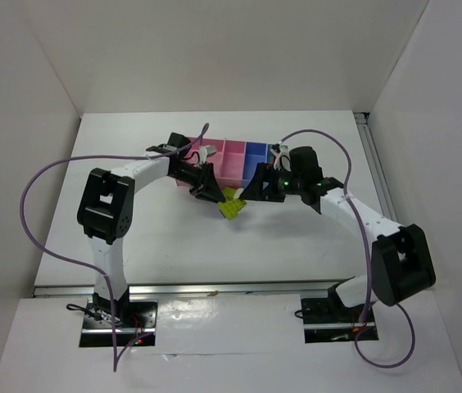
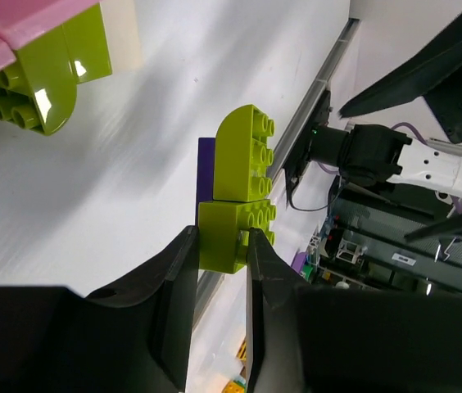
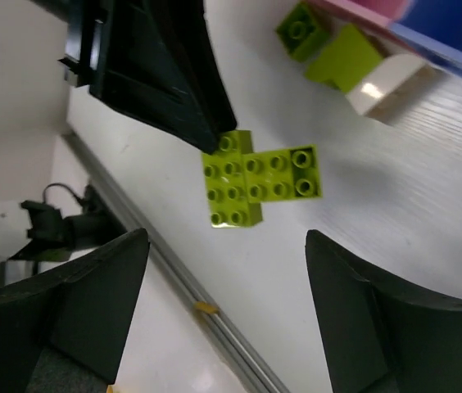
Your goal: Sort the legos into containers by color
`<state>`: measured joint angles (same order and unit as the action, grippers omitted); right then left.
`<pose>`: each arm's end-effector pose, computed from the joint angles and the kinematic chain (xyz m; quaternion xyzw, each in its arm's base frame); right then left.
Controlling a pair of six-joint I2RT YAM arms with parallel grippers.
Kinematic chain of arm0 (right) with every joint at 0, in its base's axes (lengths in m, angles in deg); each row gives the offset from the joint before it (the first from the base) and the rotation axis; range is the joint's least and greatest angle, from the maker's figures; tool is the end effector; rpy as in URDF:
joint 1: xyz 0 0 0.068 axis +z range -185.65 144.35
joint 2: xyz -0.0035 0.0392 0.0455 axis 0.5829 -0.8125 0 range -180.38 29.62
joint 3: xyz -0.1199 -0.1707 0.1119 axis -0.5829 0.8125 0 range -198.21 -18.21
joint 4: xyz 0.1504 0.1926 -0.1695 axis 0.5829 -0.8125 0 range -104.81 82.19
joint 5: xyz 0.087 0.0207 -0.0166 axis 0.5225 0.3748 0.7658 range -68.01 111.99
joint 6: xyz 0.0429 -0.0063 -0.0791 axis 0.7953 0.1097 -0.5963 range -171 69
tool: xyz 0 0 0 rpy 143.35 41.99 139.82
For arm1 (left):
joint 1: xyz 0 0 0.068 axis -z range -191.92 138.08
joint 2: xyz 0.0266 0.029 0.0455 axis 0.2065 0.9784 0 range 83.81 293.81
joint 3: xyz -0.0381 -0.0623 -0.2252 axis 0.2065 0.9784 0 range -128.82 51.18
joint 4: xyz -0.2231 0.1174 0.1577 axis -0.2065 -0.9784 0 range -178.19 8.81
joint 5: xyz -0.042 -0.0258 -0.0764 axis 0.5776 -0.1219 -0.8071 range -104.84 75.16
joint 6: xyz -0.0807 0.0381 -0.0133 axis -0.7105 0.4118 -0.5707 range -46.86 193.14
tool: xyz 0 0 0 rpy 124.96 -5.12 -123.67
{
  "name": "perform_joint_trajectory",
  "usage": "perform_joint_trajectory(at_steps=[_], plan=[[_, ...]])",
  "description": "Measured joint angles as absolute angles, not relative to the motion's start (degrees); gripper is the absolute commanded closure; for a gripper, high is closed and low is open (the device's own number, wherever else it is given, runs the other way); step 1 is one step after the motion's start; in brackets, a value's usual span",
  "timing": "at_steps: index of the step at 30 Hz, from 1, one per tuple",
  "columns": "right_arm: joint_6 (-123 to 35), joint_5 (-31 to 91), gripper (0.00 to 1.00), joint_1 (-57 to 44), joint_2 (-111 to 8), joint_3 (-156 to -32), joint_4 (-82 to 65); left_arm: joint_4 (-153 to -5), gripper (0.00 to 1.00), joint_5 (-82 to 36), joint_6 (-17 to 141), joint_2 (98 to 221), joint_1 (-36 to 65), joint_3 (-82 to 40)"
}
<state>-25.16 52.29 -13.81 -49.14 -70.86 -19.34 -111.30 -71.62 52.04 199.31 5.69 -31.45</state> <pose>0.3283 0.1755 0.1772 -0.0851 0.8697 0.3867 0.2947 0.4004 -0.1979 0.1096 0.0849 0.8584 -0.5043 0.0407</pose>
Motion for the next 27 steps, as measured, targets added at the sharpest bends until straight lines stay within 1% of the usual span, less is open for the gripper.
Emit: perform_joint_trajectory(at_steps=[3, 7, 11, 16, 21, 23, 27], plan=[[-21.4, 60.2, 0.09, -14.3, -53.5, -70.8, -13.5, -111.7, 1.0, -71.9, 52.2, 199.3, 5.7, -31.5], [-17.3, 65.3, 0.07, -15.4, -58.2, -70.1, -9.4, -111.9, 1.0, -72.1, 52.2, 199.3, 5.7, -32.1], [-12.1, 68.7, 0.07, -18.3, -57.8, -65.9, -3.3, -112.1, 1.0, -72.8, 52.1, 199.3, 5.6, -33.2], [-4.7, 71.3, 0.07, -20.6, -57.1, -58.9, 5.6, -110.6, 1.0, -76.2, 51.9, 199.3, 5.4, -33.6], [0.4, 73.4, 0.07, -20.8, -57.1, -57.9, 11.4, -110.2, 1.0, -79.6, 51.9, 199.3, 5.4, -34.3], [1.8, 74.0, 0.09, -20.8, -57.1, -57.9, 13.8, -109.8, 1.0, -80.4, 51.9, 199.3, 5.4, -34.8], [3.7, 74.9, 0.15, -20.8, -57.2, -57.9, 16.8, -109.7, 1.0, -81.6, 52.0, 199.3, 5.4, -35.1]])
